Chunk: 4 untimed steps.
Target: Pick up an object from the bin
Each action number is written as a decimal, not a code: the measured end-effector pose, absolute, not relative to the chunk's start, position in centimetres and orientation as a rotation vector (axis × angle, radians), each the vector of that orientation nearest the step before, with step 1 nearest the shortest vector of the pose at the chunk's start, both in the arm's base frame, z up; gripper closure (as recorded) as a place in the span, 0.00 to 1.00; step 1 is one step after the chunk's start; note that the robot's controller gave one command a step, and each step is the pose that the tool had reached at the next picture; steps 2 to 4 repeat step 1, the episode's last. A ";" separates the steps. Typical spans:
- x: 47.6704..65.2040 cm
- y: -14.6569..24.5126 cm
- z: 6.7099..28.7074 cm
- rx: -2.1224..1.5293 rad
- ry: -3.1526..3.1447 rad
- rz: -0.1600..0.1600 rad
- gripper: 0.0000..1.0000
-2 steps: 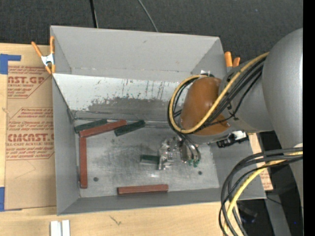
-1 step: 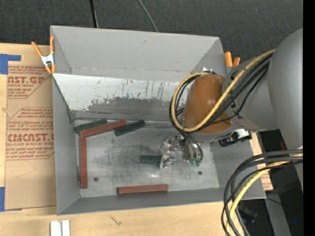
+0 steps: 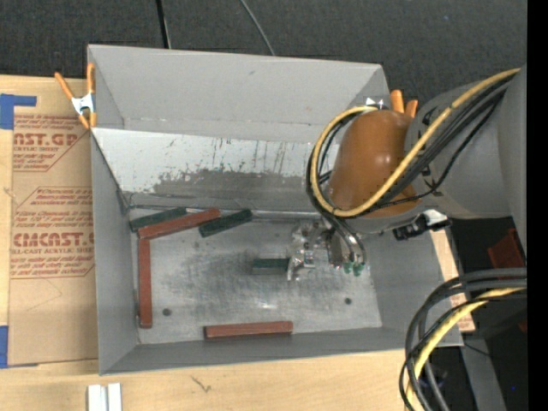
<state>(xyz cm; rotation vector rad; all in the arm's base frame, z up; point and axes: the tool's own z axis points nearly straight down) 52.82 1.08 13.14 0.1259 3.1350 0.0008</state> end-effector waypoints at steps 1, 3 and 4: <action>53.1 2.9 24.2 0.008 3.139 0.000 1.00; 53.1 2.9 24.2 0.008 3.139 0.000 1.00; 53.1 2.9 24.2 0.008 3.139 0.000 1.00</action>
Offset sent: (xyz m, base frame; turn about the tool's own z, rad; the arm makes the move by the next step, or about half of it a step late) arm 0.0000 0.0000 0.0000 0.0000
